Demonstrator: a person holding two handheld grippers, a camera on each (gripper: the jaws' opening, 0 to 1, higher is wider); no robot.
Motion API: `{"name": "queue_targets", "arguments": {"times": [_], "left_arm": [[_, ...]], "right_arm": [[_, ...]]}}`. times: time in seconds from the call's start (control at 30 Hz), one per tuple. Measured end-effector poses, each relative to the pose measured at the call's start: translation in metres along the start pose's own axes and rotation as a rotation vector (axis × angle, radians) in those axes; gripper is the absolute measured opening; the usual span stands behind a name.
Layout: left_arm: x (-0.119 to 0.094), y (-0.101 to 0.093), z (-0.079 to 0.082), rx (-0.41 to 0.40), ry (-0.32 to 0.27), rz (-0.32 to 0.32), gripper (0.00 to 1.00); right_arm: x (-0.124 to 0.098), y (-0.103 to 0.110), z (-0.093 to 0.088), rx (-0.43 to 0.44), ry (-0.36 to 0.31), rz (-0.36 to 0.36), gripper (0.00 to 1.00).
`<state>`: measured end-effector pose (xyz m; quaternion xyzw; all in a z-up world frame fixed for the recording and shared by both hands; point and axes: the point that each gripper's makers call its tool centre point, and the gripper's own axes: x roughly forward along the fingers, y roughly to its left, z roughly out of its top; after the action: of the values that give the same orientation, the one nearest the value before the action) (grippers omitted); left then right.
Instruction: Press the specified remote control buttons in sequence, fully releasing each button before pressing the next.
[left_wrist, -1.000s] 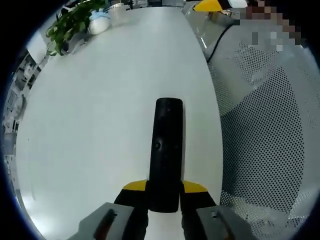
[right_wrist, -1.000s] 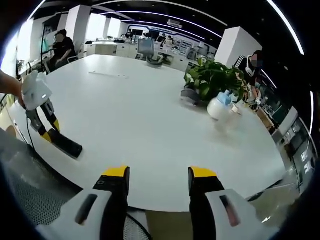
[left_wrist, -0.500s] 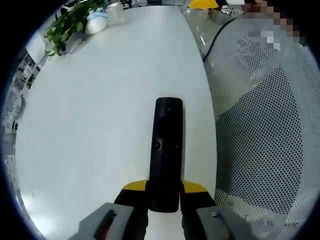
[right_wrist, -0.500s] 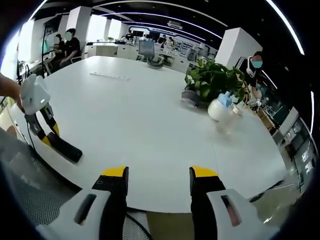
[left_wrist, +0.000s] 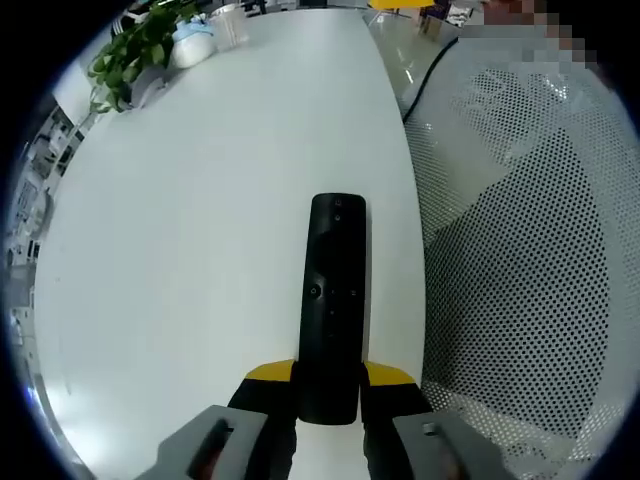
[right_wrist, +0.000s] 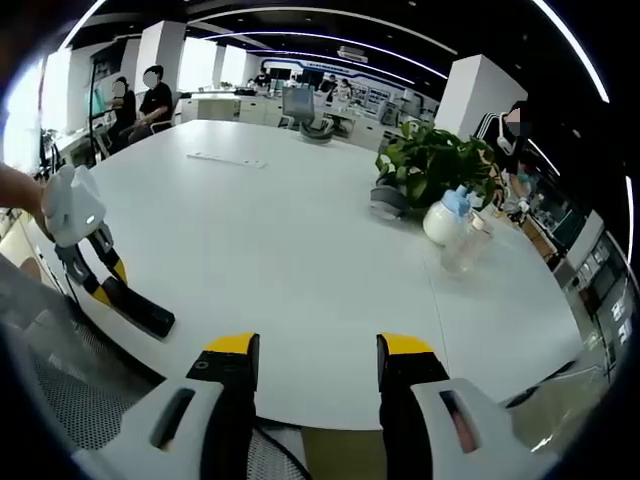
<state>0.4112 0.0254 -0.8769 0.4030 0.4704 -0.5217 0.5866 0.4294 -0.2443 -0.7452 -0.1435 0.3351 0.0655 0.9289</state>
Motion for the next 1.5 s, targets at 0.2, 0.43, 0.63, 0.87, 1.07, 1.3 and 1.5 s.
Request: {"name": "queue_targets", "arguments": {"times": [0.2, 0.43, 0.63, 0.87, 1.07, 1.3, 1.5], "left_arm": [[0.000, 0.000, 0.000, 0.019, 0.000, 0.000, 0.23], [0.001, 0.000, 0.000, 0.007, 0.021, 0.008, 0.24], [0.001, -0.001, 0.000, -0.020, -0.003, 0.024, 0.24], [0.001, -0.002, 0.003, -0.054, -0.045, 0.033, 0.24], [0.002, -0.005, 0.006, -0.092, -0.111, 0.044, 0.23], [0.004, -0.014, 0.016, -0.101, -0.163, 0.053, 0.23], [0.005, -0.016, 0.020, -0.100, -0.173, 0.055, 0.24]], "right_arm": [[-0.001, 0.001, 0.002, 0.005, -0.012, 0.009, 0.46], [-0.003, 0.008, 0.007, 0.012, -0.044, 0.052, 0.46], [-0.004, 0.010, 0.012, 0.021, -0.066, 0.065, 0.43], [-0.003, 0.016, 0.013, 0.011, -0.065, 0.098, 0.43], [-0.002, 0.032, 0.012, 0.025, -0.042, 0.198, 0.37], [-0.004, 0.048, 0.021, 0.061, -0.023, 0.308, 0.18], [0.011, 0.081, 0.045, 0.059, -0.023, 0.459, 0.00]]}}
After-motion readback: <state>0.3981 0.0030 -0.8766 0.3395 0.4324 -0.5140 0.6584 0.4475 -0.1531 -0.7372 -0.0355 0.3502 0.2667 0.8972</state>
